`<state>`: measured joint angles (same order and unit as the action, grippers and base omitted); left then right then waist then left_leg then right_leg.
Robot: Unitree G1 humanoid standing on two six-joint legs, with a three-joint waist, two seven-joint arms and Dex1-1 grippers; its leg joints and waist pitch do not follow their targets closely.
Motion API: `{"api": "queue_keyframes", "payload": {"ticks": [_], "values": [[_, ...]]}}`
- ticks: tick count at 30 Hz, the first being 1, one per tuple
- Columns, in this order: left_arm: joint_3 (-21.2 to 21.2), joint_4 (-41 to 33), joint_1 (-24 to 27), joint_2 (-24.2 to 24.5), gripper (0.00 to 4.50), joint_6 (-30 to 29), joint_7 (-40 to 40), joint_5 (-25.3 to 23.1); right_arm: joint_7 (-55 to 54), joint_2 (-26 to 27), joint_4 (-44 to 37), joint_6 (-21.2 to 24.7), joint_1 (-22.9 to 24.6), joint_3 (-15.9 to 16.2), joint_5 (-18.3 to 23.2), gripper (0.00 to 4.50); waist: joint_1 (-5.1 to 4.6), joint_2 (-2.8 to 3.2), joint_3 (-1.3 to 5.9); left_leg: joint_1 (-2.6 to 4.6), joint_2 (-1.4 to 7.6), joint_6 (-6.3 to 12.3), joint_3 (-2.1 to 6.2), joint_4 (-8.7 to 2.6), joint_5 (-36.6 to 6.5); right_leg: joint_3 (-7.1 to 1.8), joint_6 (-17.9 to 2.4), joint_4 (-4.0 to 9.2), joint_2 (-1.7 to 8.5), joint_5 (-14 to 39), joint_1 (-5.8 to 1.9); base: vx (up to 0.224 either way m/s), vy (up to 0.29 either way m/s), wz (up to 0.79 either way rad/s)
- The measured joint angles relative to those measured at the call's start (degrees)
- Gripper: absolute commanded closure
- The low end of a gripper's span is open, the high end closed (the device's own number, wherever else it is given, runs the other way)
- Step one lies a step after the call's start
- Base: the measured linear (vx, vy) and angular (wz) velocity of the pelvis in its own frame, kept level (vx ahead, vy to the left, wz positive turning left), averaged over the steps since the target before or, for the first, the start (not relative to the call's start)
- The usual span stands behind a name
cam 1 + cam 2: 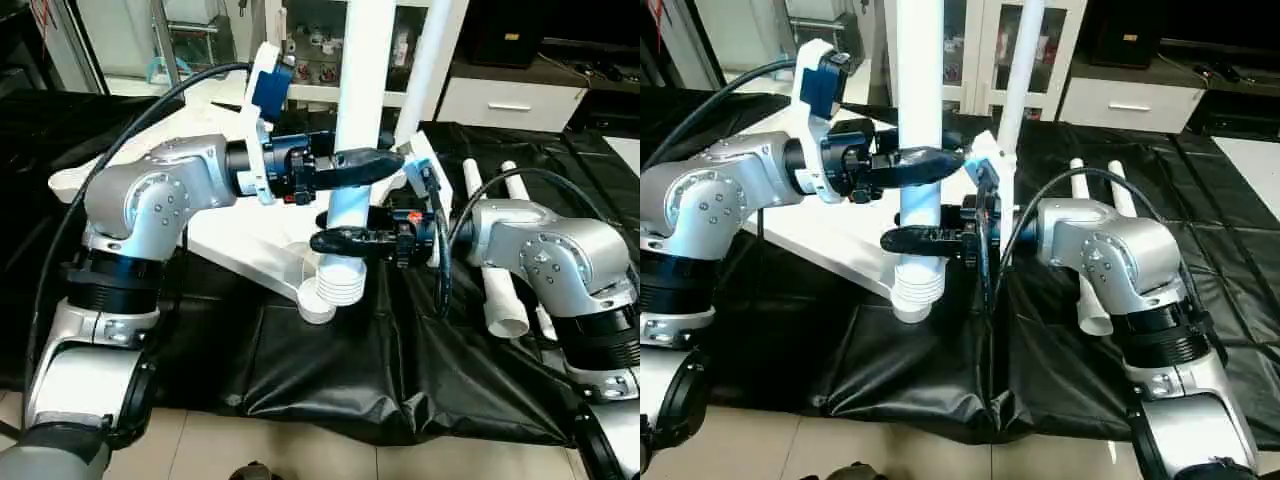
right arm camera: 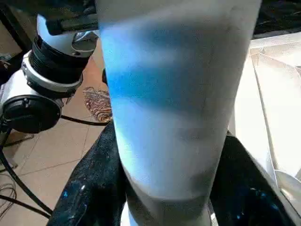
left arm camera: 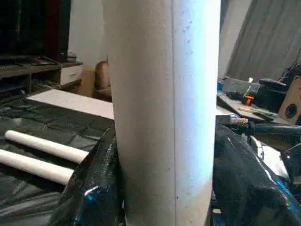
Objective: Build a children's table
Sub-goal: Pick table leg
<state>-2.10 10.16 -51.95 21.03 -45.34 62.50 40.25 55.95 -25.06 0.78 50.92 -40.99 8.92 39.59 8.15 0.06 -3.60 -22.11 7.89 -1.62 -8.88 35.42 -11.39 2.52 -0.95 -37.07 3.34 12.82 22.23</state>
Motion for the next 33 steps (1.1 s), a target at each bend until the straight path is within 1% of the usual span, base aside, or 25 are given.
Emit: {"api": "queue_keyframes", "payload": {"ticks": [2, 3, 4, 6, 9, 11, 12, 13, 15, 16, 19, 23, 24, 25, 26, 27, 30, 32, 33], "values": [[0.00, 0.72, -0.01, 0.65, 1.49, 0.09, 0.58, -0.04, -1.07, 0.57, 0.33, -0.45, 0.40, -0.25, -0.33, 2.59, -0.01, 0.01, 0.00, 0.00, 0.00, 0.00, 0.00, 0.00, 0.00, 0.00, 0.00, 0.00, 0.00, 0.00, 0.00, 0.000, 0.000, 0.00], [0.00, 1.42, -0.03, 0.95, 1.40, 0.40, 0.68, -0.20, -1.78, 0.96, 0.67, -0.93, 0.45, -0.28, -0.86, 2.61, -0.02, 0.03, 0.00, 0.01, 0.00, -0.01, 0.00, 0.00, 0.00, 0.00, 0.00, -0.01, 0.00, 0.00, 0.00, 0.000, 0.000, 0.00], [0.16, 2.47, -0.18, 1.11, 1.14, 1.35, 0.74, -0.67, -2.81, 1.66, 1.24, -1.74, 0.45, -0.46, -1.34, 2.62, -0.03, 0.02, 0.00, 0.02, 0.00, -0.02, 0.00, 0.00, 0.01, 0.00, 0.00, -0.02, 0.00, 0.00, 0.00, 0.000, 0.000, 0.00], [0.42, 5.55, -0.73, 1.71, 1.01, 4.03, 0.91, -2.50, -5.76, 3.72, 3.14, -3.54, 0.45, -1.43, -2.13, 2.62, -0.05, 0.09, -0.01, 0.03, 0.00, -0.05, 0.01, 0.00, 0.03, 0.00, 0.01, -0.02, 0.00, -0.03, 0.00, 0.000, 0.000, 0.00], [0.43, 10.91, -1.35, 3.67, 0.95, 8.36, 1.13, -5.64, -10.22, 6.05, 5.59, -6.40, 0.45, -3.07, -3.32, 2.62, -0.11, 0.14, -0.01, 0.02, 0.00, -0.08, 0.01, 0.00, 0.04, 0.01, 0.03, -0.02, 0.00, -0.05, 0.01, 0.000, 0.000, 0.00], [0.38, 13.17, -1.40, 4.86, 0.95, 10.44, 2.12, -7.22, -13.80, 6.57, 7.55, -7.66, 0.41, -5.61, -3.86, 2.62, -0.01, 0.15, -0.01, 0.00, 0.00, -0.09, 0.01, 0.00, 0.04, 0.01, 0.03, 0.00, 0.00, -0.05, 0.00, 0.000, 0.000, 0.00], [0.40, 13.95, -1.39, 6.08, 0.95, 11.76, 3.63, -7.83, -17.01, 6.54, 9.92, -8.50, 0.43, -8.56, -4.62, 2.63, 0.27, 0.15, -0.01, -0.04, -0.01, -0.11, 0.02, 0.00, 0.05, 0.02, 0.03, 0.04, 0.01, -0.05, 0.00, 0.000, 0.000, 0.00], [0.56, 14.09, -1.39, 7.08, 0.95, 12.49, 4.33, -8.17, -18.75, 6.16, 11.53, -8.82, 0.48, -10.48, -5.35, 2.63, 0.38, 0.15, -0.01, -0.06, -0.02, -0.13, 0.01, 0.01, 0.06, 0.02, 0.03, 0.06, 0.02, -0.05, 0.00, 0.000, 0.000, 0.00], [0.47, 14.50, -1.39, 8.32, 0.95, 14.88, 5.02, -9.87, -20.57, 5.70, 12.46, -9.25, 1.44, -13.05, -5.71, 2.64, 0.29, 0.19, 0.00, -0.06, -0.04, -0.14, 0.00, 0.01, 0.05, 0.01, 0.03, 0.10, 0.04, -0.05, -0.01, 0.000, 0.000, 0.00], [0.21, 14.96, -1.39, 8.09, 0.95, 15.73, 4.90, -10.65, -20.68, 5.71, 12.39, -9.52, 2.00, -13.32, -5.71, 2.64, 0.22, 0.25, 0.01, -0.06, -0.04, -0.14, -0.01, 0.01, 0.04, 0.01, 0.03, 0.09, 0.04, -0.05, -0.01, 0.000, 0.000, 0.00], [-0.08, 17.38, -1.69, 4.45, 0.95, 18.03, 1.13, -11.96, -19.75, 6.39, 10.26, -9.76, 4.59, -12.79, -5.58, 2.64, 0.05, 0.49, -0.06, -0.06, -0.04, -0.11, 0.00, 0.01, 0.04, 0.03, 0.05, 0.04, 0.04, -0.06, 0.00, 0.000, 0.000, 0.00], [0.67, 21.33, -4.19, 1.13, 0.95, 19.33, -2.94, -11.97, -17.60, 6.19, 7.10, -9.98, 5.72, -10.79, -5.55, 2.64, -0.16, 0.80, -0.21, -0.01, -0.02, -0.09, 0.03, 0.01, 0.04, 0.05, 0.05, -0.02, 0.04, -0.09, 0.00, 0.000, 0.000, 0.00], [1.00, 22.50, -5.36, 0.35, 0.95, 19.38, -4.58, -12.28, -17.17, 6.19, 6.42, -10.26, 5.87, -10.66, -5.55, 2.64, -0.12, 0.82, -0.22, -0.01, 0.01, -0.10, 0.04, 0.01, 0.05, 0.06, 0.04, -0.03, 0.03, -0.10, 0.00, 0.000, 0.000, 0.00], [1.26, 24.85, -7.48, -0.78, 0.95, 19.27, -7.97, -13.42, -16.67, 6.42, 5.62, -10.67, 5.96, -10.57, -5.52, 2.64, -0.06, 0.87, -0.22, 0.00, 0.01, -0.10, 0.05, 0.01, 0.06, 0.07, 0.04, -0.03, 0.02, -0.11, -0.01, 0.000, 0.000, 0.00], [1.29, 25.35, -8.21, -1.17, 0.95, 19.25, -9.38, -13.86, -16.50, 6.73, 4.98, -10.92, 5.96, -10.37, -5.47, 2.64, -0.06, 0.97, -0.20, 0.00, 0.01, -0.09, 0.05, 0.01, 0.06, 0.06, 0.04, -0.02, 0.02, -0.11, -0.02, 0.000, 0.000, 0.00], [1.95, 27.53, -9.87, -2.57, 0.95, 18.67, -12.65, -14.56, -16.45, 7.22, 4.15, -11.17, 6.18, -10.53, -5.42, 2.64, -0.04, 1.04, -0.19, 0.00, 0.01, -0.07, 0.05, 0.01, 0.06, 0.06, 0.04, 0.00, 0.03, -0.11, -0.03, 0.000, 0.000, 0.00], [3.16, 29.18, -10.67, -4.86, 0.95, 17.13, -16.14, -14.94, -16.20, 8.15, 3.50, -11.23, 6.19, -10.15, -5.36, 2.64, 0.00, 1.08, -0.19, -0.02, 0.01, -0.05, 0.05, 0.01, 0.05, 0.07, 0.03, 0.02, 0.03, -0.11, -0.03, 0.000, 0.000, 0.00], [3.61, 29.32, -10.66, -5.51, 0.95, 16.81, -16.60, -14.53, -16.18, 8.10, 3.50, -11.26, 6.29, -10.07, -5.50, 2.64, 0.01, 1.09, -0.19, -0.06, 0.01, -0.04, 0.05, 0.01, 0.05, 0.08, 0.03, 0.03, 0.03, -0.11, -0.01, 0.000, 0.000, 0.00], [3.92, 28.71, -10.62, -5.87, 0.95, 16.28, -16.36, -13.56, -16.06, 7.97, 3.33, -11.72, 6.58, -9.86, -5.63, 2.64, 0.04, 1.09, -0.19, -0.07, 0.01, -0.03, 0.05, 0.01, 0.05, 0.08, 0.03, 0.03, 0.03, -0.11, 0.00, 0.000, 0.000, 0.00]]}}
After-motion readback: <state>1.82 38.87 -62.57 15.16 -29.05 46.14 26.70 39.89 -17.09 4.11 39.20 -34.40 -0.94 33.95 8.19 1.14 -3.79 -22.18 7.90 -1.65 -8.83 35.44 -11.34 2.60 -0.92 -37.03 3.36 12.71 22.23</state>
